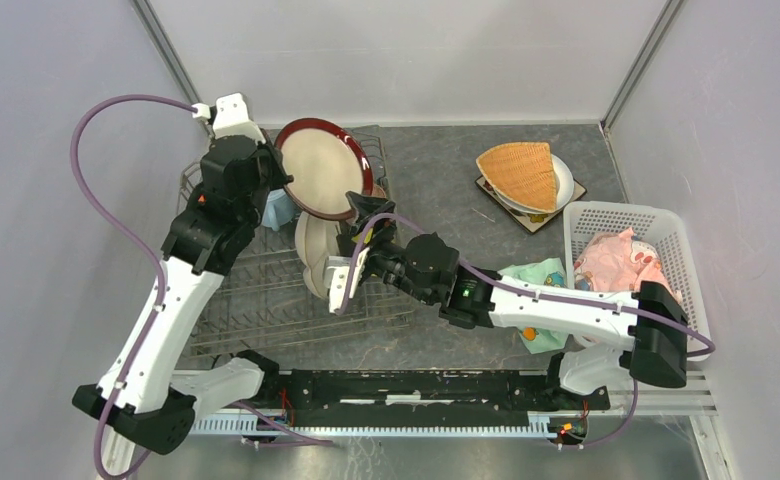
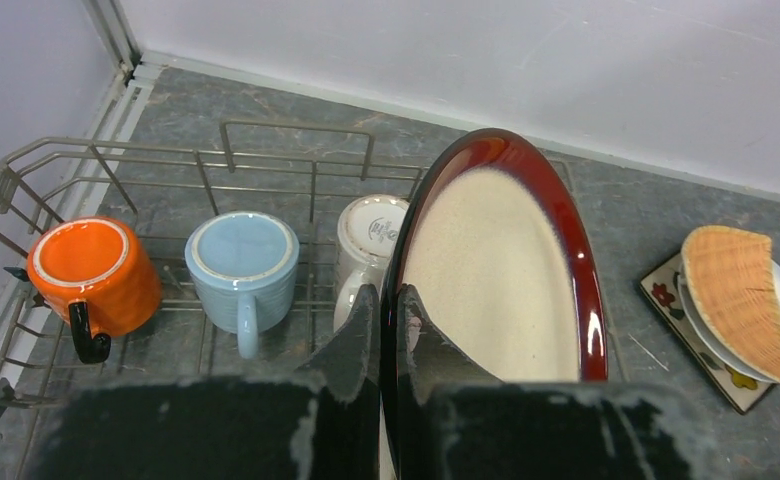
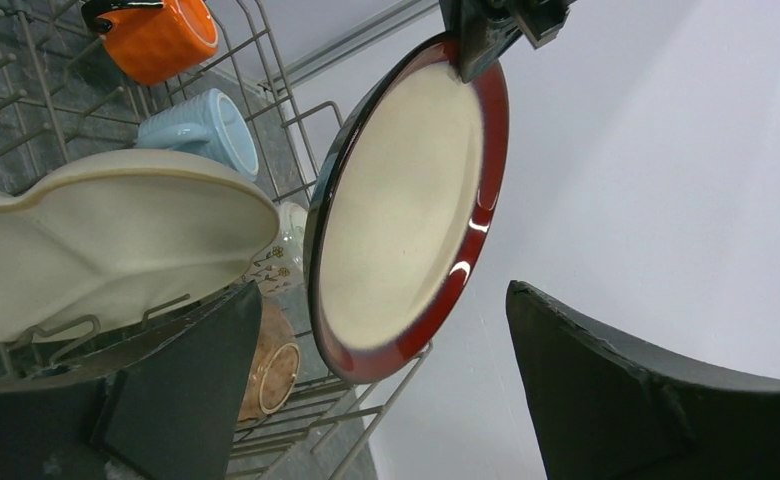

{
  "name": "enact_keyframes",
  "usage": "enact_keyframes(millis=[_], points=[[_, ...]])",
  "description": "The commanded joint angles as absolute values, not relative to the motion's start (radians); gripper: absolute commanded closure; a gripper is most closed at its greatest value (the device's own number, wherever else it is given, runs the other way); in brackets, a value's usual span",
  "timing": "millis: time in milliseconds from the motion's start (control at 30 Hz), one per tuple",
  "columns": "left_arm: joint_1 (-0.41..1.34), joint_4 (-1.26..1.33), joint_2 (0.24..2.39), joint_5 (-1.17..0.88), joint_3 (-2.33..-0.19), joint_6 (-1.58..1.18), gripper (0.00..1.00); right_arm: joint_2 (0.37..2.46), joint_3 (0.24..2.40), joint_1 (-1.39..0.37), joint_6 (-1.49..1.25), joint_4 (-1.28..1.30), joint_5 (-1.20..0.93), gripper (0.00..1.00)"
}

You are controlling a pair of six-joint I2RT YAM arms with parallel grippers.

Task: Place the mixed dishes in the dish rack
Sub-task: Insert the plate into the dish rack.

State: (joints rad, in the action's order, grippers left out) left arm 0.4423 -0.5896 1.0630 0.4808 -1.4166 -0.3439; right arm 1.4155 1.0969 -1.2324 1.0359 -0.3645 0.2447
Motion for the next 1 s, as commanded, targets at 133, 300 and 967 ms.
enact_keyframes(millis=[133, 300, 967], points=[[0.332, -0.372, 1.102, 0.41, -1.519, -0.391, 0.98, 1.346, 1.048, -1.229, 0.99, -0.439, 0.267, 0.02], [0.215, -0.369, 1.121, 0.375, -1.557, -0.355, 0.98, 1.3, 1.002, -1.229, 0.947, -0.462, 0.298, 0.02], [0.199, -0.332, 0.968, 0.609, -1.402, 0.083, 0.98, 0.971, 0.763, -1.229, 0.821, -0.457, 0.466, 0.02]])
